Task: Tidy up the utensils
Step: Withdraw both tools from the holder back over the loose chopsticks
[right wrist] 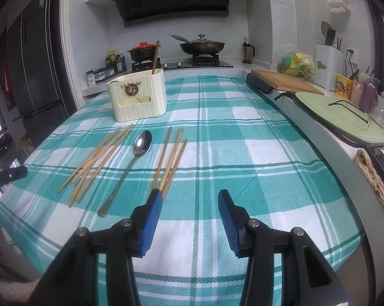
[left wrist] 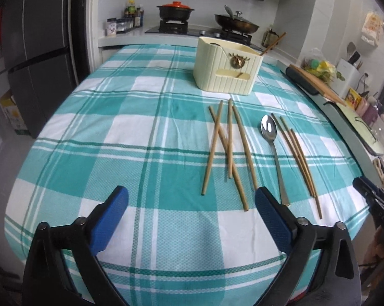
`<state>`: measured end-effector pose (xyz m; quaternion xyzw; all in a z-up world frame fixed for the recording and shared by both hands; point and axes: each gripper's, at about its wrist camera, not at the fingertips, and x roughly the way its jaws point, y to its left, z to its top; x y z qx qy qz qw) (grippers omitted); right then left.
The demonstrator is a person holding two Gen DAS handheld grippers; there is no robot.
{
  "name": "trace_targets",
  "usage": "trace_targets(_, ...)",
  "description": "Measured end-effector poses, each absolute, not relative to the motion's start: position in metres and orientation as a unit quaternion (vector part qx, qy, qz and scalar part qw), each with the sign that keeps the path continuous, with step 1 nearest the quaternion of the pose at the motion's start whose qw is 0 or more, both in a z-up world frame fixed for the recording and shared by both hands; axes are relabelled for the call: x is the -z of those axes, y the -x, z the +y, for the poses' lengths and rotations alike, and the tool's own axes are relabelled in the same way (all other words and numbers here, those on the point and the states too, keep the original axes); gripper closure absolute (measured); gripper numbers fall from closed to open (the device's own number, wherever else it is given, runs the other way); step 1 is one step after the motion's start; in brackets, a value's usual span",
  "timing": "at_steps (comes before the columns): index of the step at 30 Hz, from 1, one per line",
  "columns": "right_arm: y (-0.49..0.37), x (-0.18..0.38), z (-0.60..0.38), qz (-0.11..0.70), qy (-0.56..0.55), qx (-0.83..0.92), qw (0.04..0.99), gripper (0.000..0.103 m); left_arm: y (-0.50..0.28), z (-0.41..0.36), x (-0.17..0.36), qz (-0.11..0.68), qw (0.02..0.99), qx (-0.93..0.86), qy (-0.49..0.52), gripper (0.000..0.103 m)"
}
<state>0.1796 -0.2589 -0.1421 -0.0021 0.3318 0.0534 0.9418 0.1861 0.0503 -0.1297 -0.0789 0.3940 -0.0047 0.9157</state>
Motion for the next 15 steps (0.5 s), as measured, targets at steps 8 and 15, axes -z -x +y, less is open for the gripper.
trace_targets(8,-0.181,0.155,-0.252,0.349,-0.003,-0.063,0.935,0.056,-0.187,0.044,0.133,0.393,0.918,-0.012,0.054,0.001)
trace_targets(15,-0.182,0.158,-0.250,0.357,0.004,-0.061,0.932,0.057,-0.194,0.055,0.148,0.414,0.908,-0.022,0.065,0.001)
